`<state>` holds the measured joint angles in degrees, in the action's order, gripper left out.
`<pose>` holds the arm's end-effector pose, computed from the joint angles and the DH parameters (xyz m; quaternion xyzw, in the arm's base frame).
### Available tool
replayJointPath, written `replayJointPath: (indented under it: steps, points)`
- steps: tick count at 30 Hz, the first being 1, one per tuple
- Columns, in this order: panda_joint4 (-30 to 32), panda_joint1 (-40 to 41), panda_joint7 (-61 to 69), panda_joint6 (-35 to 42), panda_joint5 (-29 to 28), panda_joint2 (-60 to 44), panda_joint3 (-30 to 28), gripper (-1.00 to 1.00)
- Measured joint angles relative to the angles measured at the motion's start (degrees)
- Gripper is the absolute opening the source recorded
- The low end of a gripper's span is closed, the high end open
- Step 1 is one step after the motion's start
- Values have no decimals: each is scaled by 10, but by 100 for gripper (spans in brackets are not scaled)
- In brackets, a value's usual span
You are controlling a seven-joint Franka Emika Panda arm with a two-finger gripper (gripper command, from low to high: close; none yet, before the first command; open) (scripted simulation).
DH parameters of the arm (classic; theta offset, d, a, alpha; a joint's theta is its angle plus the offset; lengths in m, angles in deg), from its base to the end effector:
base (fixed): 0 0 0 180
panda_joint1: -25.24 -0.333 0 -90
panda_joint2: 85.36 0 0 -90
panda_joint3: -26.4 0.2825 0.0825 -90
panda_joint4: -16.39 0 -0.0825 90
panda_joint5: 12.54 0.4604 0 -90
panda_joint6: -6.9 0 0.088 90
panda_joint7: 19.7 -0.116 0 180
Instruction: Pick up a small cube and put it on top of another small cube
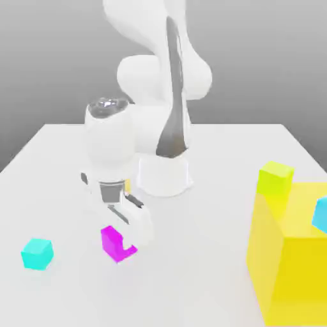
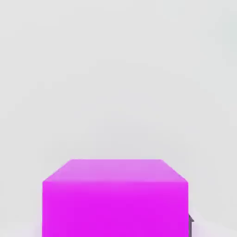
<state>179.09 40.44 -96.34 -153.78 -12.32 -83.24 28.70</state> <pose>0.3811 -0.0878 0.0957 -0.7087 0.7056 -0.0008 0.0004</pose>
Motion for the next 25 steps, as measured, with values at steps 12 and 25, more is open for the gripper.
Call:
replayJointPath:
  steps: [12,25]
  points:
    - [-150,-178,245,298,47,150,90,-100]
    - [-176,-276,374,364,74,193,142,100]
